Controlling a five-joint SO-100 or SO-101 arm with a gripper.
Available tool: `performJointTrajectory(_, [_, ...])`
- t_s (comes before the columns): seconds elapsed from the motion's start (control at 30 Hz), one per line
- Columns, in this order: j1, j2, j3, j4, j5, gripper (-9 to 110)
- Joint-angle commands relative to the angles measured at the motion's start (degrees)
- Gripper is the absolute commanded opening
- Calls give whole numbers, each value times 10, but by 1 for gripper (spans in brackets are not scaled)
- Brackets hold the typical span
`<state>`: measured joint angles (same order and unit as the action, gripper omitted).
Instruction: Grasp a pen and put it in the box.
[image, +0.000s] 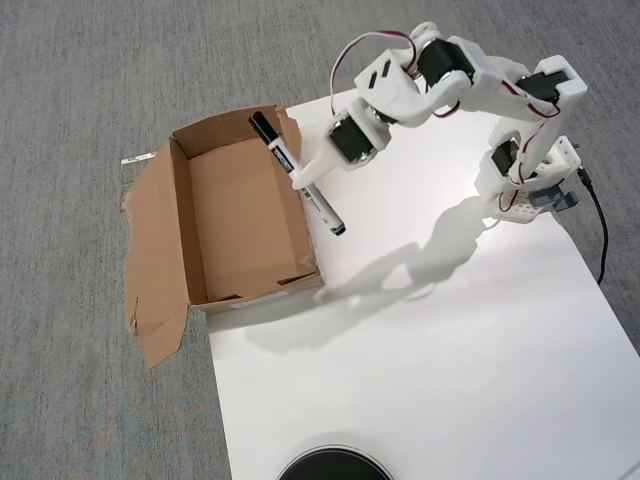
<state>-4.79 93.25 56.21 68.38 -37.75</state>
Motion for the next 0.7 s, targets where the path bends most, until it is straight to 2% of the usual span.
performJointTrajectory(0.0, [1, -13, -54, -4, 3, 0])
performJointTrajectory(0.43, [10, -128, -198, -8, 3, 0])
performJointTrajectory(0.67, [29, -178, -210, -82, 3, 0])
